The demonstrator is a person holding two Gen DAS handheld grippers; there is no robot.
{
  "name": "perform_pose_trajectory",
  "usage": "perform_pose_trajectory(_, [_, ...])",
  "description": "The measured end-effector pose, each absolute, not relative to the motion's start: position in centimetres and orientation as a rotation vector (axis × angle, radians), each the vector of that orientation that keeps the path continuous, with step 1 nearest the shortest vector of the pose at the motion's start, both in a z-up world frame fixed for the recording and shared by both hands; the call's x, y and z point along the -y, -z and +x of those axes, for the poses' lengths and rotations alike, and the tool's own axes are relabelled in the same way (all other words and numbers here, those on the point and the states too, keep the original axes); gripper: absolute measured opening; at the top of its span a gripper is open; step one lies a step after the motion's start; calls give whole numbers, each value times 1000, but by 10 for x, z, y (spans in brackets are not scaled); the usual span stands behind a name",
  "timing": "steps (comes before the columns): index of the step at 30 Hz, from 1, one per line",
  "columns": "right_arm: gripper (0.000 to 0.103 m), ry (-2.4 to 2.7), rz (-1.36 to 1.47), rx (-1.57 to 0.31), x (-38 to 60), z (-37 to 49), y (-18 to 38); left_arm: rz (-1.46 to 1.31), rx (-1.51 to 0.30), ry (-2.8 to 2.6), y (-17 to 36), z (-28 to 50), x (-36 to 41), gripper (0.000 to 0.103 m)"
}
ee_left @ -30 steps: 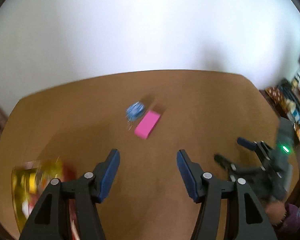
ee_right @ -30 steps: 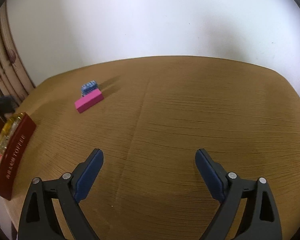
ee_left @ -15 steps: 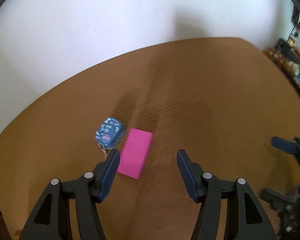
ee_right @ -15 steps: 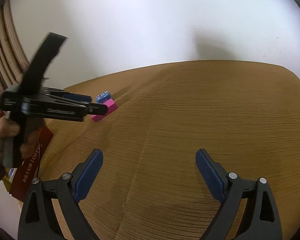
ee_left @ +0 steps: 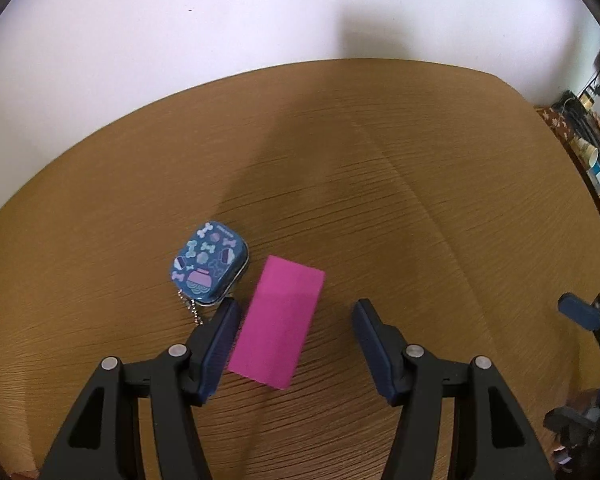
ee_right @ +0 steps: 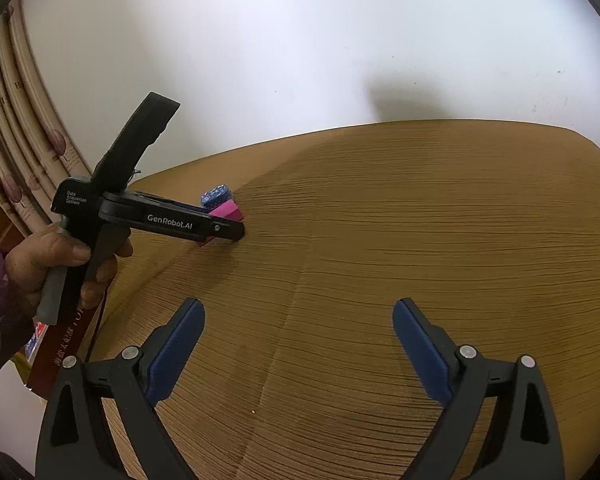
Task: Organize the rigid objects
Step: 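Grasp the pink block with the left tool while the right tool reaches to the blue patterned case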
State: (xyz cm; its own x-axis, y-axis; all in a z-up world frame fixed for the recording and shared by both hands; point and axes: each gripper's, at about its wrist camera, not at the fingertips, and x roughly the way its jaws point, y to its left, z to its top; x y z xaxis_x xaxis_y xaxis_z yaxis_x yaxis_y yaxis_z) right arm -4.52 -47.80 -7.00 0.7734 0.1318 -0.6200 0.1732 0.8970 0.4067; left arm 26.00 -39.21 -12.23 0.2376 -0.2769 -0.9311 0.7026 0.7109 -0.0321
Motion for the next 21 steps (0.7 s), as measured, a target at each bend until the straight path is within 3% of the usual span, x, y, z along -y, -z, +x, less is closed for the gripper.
perform_pose_trajectory(2, [95, 22, 469, -694, 477, -46, 68, 423, -1144, 694, 123, 264, 391, 58])
perform_pose_trajectory(3, [95, 23, 470, -694, 476, -45, 68, 419, -1135, 684, 121, 263, 384, 48])
perform_pose_trajectory(4, [95, 22, 475, -694, 477, -46, 67, 410, -1126, 676, 120, 259, 380, 30])
perform_pose_trajectory(15, [95, -89, 639, -758, 507, -35, 78, 209, -1113, 559, 119, 202, 325, 30])
perform_pose_trajectory(21, [96, -214, 371, -703, 490, 9, 41, 113, -1131, 484, 118, 157, 296, 30])
